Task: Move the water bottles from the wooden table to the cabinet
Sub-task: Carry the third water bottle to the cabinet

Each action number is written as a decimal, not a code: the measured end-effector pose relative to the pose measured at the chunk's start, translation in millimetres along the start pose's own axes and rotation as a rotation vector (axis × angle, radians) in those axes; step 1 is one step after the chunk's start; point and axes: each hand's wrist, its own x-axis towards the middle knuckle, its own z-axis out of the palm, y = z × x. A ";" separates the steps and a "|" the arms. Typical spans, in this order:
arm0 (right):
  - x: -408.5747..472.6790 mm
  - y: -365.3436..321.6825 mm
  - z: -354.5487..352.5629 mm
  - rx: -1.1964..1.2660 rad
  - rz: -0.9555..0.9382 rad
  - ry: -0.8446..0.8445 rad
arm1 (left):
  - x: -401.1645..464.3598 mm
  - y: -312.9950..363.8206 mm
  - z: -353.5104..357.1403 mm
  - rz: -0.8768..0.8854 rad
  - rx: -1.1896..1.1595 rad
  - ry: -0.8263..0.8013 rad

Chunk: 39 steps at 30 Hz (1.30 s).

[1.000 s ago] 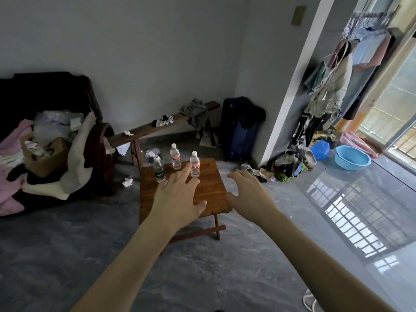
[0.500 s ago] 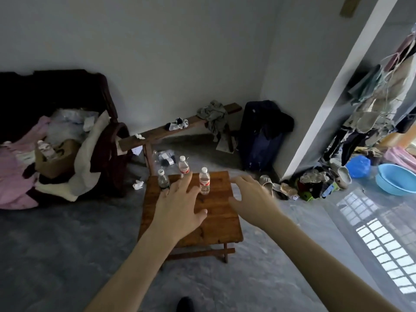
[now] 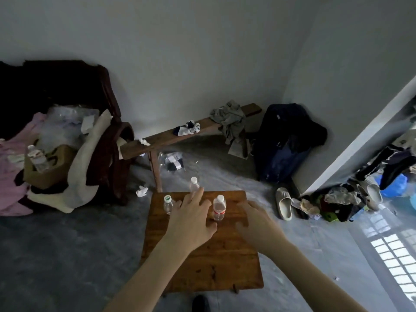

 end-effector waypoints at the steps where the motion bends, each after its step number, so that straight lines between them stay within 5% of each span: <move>1: 11.8 1.9 3.6 0.011 0.013 -0.005 | 14.8 -3.0 3.2 0.008 0.000 -0.015; 23: 195.8 118.7 137.5 0.085 0.200 -0.172 | 206.6 -29.9 163.1 -0.068 -0.109 -0.223; 31: 240.1 164.4 204.0 0.153 0.281 -0.248 | 264.0 -37.4 264.3 -0.209 -0.393 -0.229; 39: 272.7 201.5 240.4 0.106 0.317 -0.342 | 300.5 -62.0 322.6 -0.103 -0.745 -0.141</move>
